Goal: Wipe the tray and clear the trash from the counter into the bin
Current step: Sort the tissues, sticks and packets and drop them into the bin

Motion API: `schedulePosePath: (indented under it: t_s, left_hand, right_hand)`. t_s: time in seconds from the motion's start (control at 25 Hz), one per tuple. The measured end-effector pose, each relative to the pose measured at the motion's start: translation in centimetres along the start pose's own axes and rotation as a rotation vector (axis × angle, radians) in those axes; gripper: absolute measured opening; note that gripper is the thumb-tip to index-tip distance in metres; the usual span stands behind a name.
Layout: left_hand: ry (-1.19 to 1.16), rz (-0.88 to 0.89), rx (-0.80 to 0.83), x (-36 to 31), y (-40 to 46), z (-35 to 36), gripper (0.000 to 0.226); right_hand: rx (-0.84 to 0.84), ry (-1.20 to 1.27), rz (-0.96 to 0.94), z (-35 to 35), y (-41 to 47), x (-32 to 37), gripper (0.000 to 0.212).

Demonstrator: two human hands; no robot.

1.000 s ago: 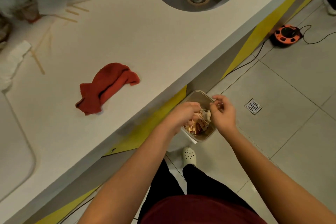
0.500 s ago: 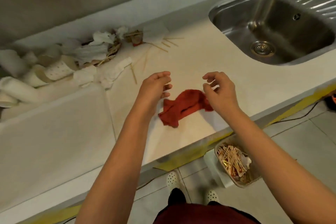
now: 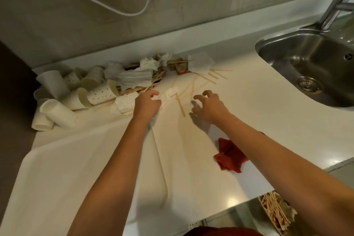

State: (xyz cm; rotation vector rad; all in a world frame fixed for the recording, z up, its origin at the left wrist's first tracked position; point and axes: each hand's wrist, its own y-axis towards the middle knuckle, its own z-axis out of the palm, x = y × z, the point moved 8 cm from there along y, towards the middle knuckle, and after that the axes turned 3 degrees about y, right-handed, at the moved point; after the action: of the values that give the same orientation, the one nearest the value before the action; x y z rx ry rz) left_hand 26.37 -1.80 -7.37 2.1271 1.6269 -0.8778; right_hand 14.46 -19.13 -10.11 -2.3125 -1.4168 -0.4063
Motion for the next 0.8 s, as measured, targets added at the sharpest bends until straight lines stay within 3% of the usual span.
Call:
schedulePosePath:
  t_s: [0.2, 0.36, 0.6, 0.8]
  left_hand:
    - [0.23, 0.125, 0.119, 0.7, 1.7, 2.2, 0.049]
    - [0.318, 0.171, 0.104, 1.5, 2.7, 2.8, 0.057]
    - [0.307, 0.168, 0.022, 1.9, 4.7, 2.3, 0.051]
    - [0.277, 0.162, 0.018, 2.1, 5.4, 2.5, 0.049]
  right_hand:
    - [0.022, -0.203, -0.009, 1.8, 2.9, 2.6, 0.068]
    - [0.044, -0.25, 0.03, 2.9, 5.1, 3.6, 0.061]
    - [-0.214, -0.06, 0.077, 1.4, 5.5, 3.4, 0.037]
    - [-0.266, 0.046, 0.25, 0.8, 6.5, 2.1, 0.038]
